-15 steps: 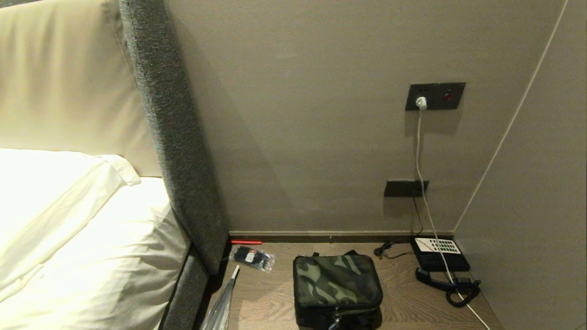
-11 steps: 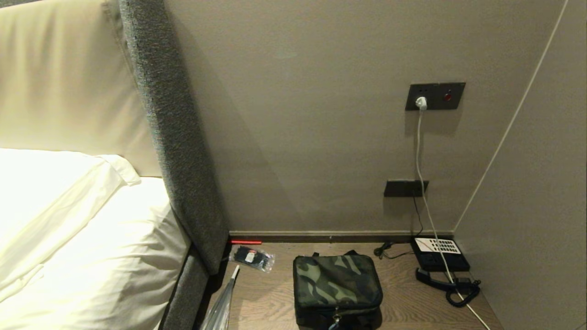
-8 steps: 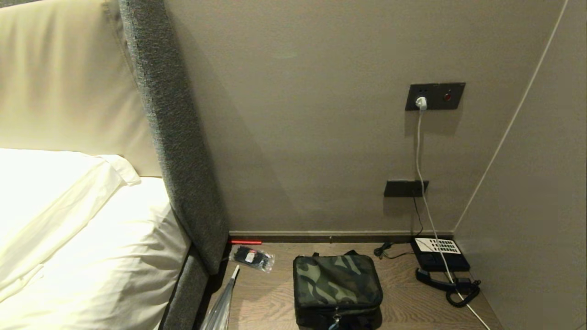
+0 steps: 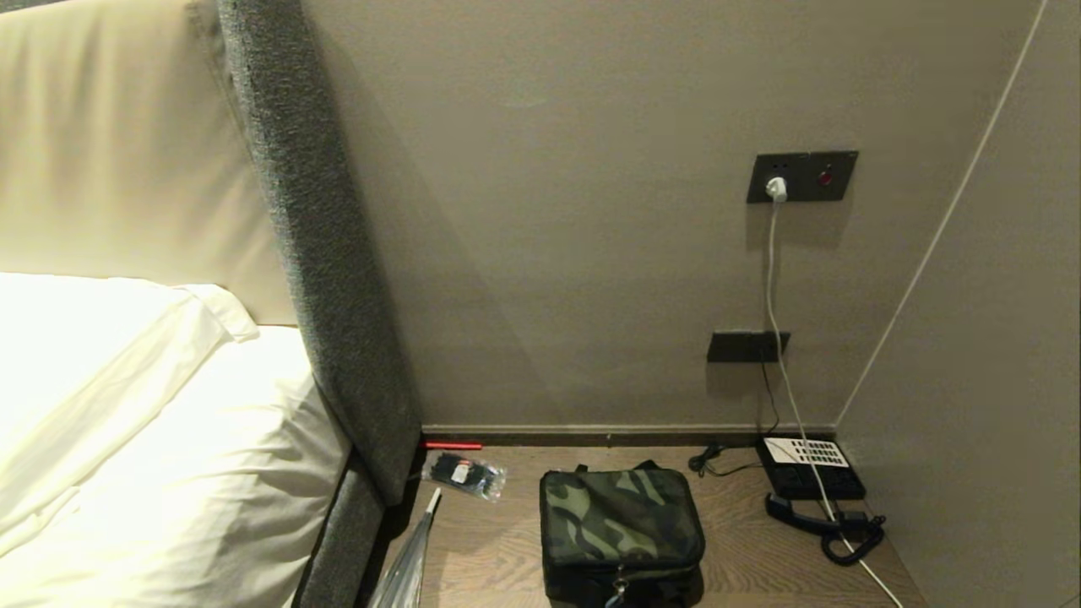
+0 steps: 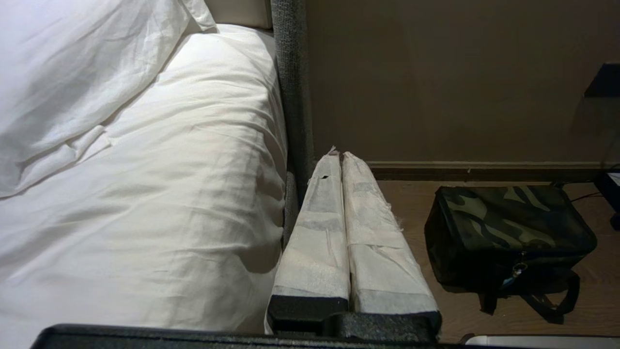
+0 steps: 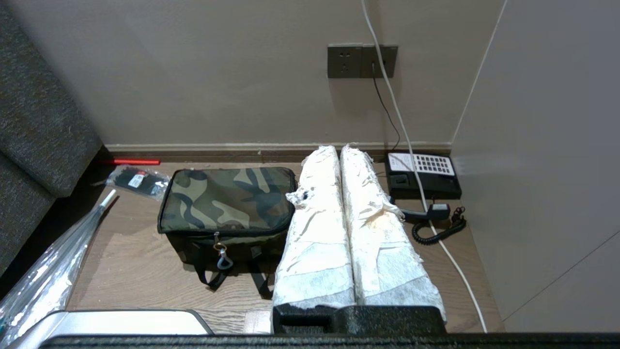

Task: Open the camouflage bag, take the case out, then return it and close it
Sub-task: Open the top of the storage box

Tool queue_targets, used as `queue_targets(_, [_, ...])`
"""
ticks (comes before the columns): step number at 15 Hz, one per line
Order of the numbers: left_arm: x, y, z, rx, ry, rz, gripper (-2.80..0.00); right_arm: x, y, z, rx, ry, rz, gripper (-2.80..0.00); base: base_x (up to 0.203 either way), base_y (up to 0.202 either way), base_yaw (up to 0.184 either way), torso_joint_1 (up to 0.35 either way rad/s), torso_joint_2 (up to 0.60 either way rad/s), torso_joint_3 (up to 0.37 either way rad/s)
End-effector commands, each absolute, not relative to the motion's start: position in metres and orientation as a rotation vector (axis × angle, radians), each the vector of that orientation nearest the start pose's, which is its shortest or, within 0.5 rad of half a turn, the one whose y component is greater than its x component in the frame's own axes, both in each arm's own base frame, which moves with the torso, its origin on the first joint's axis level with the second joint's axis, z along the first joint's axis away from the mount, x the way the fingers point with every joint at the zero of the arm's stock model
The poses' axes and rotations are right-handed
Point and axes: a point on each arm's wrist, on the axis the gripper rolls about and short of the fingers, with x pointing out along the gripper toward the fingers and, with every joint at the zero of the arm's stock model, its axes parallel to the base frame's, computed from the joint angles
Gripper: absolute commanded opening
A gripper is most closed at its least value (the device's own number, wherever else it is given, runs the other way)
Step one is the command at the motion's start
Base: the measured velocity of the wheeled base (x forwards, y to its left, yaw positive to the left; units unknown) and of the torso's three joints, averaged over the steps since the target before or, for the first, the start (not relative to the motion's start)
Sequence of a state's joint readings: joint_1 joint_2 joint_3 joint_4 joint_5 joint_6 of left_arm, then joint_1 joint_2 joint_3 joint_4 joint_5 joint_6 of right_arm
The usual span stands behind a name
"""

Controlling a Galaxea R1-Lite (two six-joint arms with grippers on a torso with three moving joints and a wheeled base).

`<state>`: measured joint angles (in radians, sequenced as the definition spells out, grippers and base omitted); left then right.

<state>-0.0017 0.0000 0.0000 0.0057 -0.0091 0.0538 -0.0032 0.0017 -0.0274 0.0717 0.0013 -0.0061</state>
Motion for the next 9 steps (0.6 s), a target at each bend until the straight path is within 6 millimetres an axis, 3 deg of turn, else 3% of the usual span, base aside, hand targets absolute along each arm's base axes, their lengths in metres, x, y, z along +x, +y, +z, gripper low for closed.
queue_targets(1, [-0.0228,-0.0001,0.0749,0.04,0.006,-0.007,-2.8,-0.0248,0.0001,0.0758,-0.006,0.048,-0.001,-2.8,0.0,0.0,0.0,0.002,0.0,-0.105])
queue_targets(9, [-0.0228,0.0,0.0752,0.021,0.003,-0.003,-2.8,-0.0248,0.0001,0.0758,-0.006,0.048,-0.001,-2.8,0.0,0.0,0.0,0.004,0.0,-0.182])
